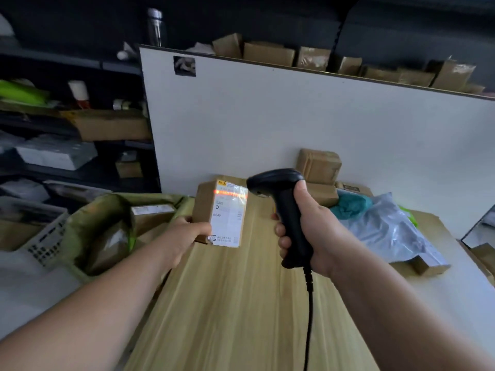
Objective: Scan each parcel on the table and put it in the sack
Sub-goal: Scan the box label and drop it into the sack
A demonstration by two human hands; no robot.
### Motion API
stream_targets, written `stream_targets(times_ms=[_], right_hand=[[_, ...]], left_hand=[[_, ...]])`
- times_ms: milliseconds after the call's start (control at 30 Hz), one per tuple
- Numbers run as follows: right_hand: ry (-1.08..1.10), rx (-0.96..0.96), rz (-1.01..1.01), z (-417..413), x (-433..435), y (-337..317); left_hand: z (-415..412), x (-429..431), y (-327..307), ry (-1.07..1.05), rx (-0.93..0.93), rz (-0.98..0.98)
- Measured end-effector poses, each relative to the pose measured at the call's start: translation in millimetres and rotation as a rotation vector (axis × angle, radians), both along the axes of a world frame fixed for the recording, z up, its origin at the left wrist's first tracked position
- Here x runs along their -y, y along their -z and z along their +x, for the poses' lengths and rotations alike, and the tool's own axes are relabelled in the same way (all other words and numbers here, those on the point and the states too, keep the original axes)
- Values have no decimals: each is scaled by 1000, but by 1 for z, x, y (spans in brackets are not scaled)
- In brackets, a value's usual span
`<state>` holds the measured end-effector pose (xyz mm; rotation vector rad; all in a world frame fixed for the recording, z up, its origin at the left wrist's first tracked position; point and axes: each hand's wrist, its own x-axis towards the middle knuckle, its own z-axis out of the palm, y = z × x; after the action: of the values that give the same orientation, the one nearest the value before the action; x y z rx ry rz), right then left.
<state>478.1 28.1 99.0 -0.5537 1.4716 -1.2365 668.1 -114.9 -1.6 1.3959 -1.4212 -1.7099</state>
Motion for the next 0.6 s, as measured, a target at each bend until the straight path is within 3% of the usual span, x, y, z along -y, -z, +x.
stream_targets(times_ms=[600], right_hand=[[-124, -59, 62, 88, 61, -12]], left_hand=[[93, 36, 12, -206, -24, 36]])
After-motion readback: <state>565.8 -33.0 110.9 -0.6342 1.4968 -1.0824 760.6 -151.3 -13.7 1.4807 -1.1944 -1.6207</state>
